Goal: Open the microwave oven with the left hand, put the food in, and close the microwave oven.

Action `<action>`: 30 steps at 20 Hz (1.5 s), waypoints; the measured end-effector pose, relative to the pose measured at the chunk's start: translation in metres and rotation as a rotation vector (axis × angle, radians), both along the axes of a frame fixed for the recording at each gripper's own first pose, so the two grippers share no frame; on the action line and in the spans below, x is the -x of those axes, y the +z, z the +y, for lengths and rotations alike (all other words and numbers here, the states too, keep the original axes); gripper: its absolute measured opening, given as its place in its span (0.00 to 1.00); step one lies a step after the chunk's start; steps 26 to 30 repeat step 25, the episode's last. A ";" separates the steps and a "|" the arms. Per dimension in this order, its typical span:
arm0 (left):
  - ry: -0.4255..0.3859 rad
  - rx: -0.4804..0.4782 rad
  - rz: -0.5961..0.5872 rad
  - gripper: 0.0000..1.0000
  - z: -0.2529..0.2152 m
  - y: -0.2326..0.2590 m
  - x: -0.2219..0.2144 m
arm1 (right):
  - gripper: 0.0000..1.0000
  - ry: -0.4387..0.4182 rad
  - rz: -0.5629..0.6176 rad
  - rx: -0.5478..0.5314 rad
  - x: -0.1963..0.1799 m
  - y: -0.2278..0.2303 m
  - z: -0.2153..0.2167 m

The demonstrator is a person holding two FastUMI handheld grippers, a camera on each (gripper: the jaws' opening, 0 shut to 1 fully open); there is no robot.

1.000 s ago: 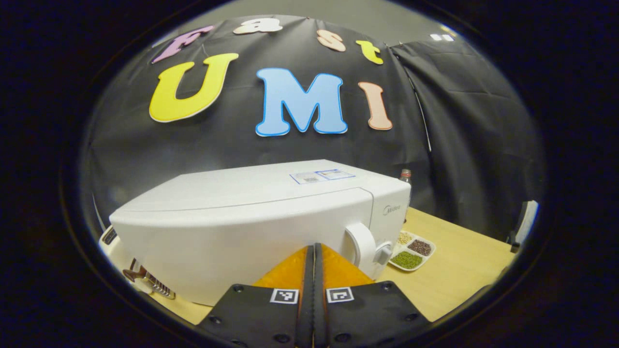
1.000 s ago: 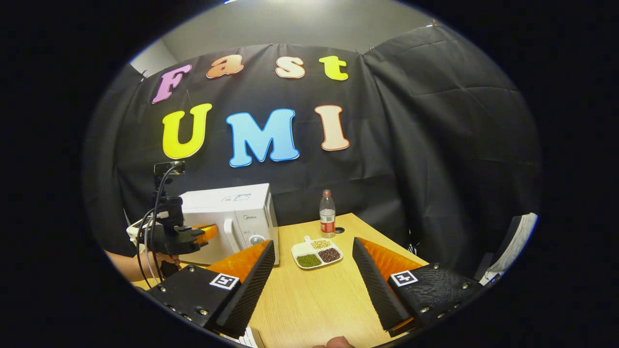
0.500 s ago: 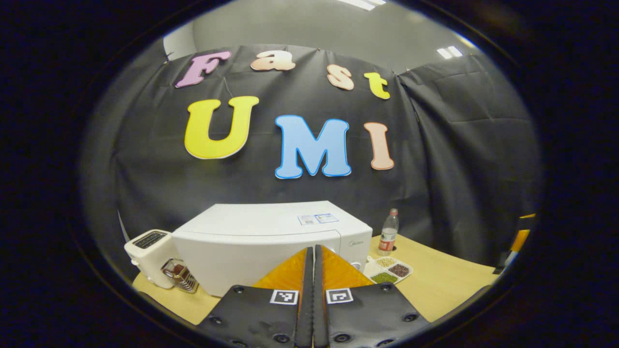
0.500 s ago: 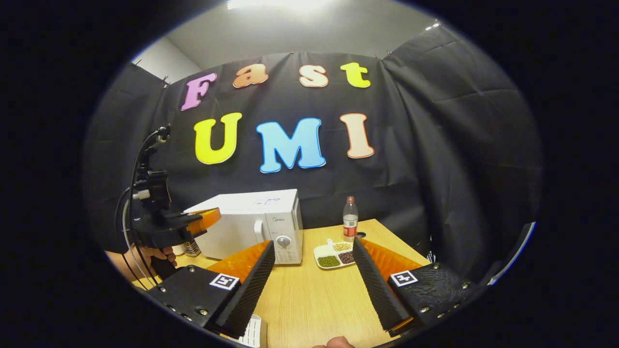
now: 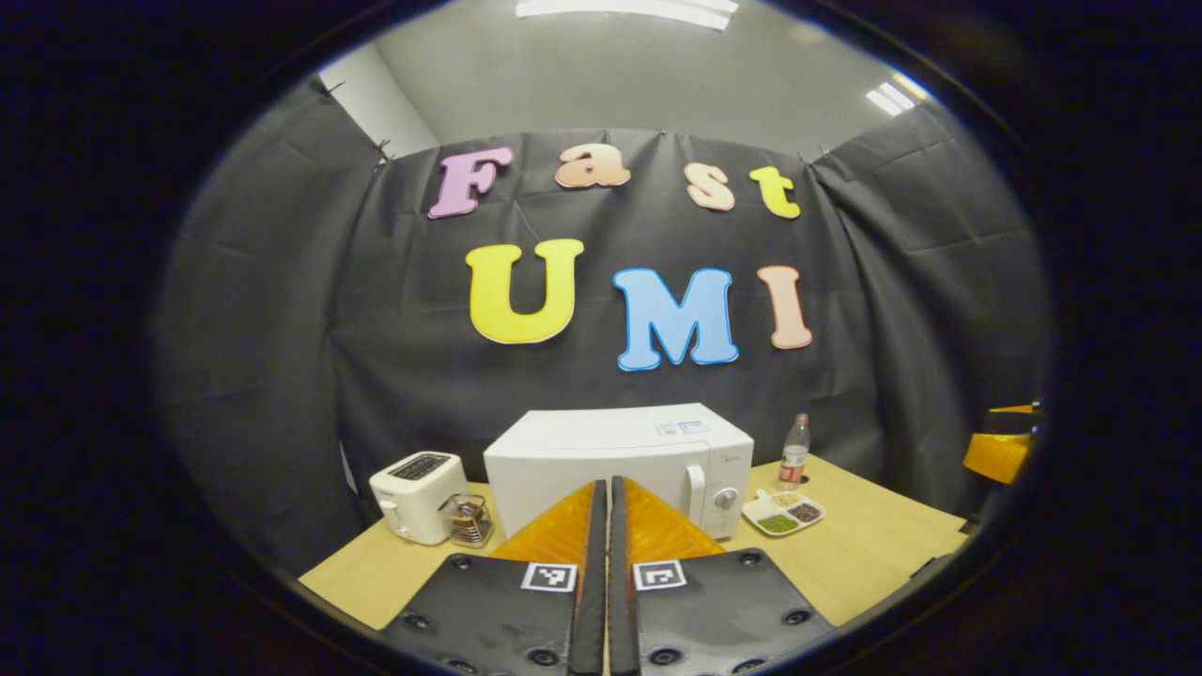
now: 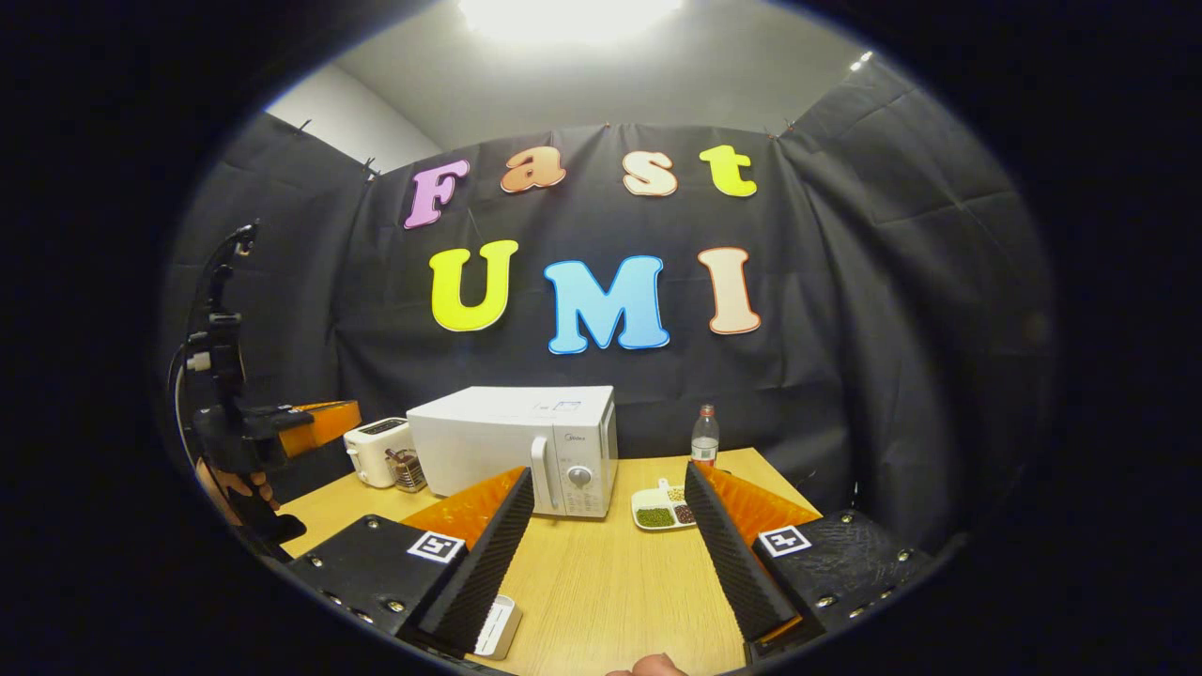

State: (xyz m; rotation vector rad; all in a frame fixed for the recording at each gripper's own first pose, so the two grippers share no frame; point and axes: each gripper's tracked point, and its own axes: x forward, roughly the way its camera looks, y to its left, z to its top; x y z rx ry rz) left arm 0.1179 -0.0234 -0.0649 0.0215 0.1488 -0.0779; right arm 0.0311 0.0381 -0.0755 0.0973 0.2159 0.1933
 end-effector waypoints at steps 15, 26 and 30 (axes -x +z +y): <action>0.038 -0.026 -0.087 0.99 0.061 0.035 0.095 | 0.98 -0.068 -0.119 0.034 0.025 0.038 0.028; 0.083 0.036 -0.078 0.91 0.090 0.029 0.096 | 0.98 -0.056 -0.118 0.017 0.029 0.041 0.046; 0.083 0.036 -0.078 0.91 0.090 0.029 0.096 | 0.98 -0.056 -0.118 0.017 0.029 0.041 0.046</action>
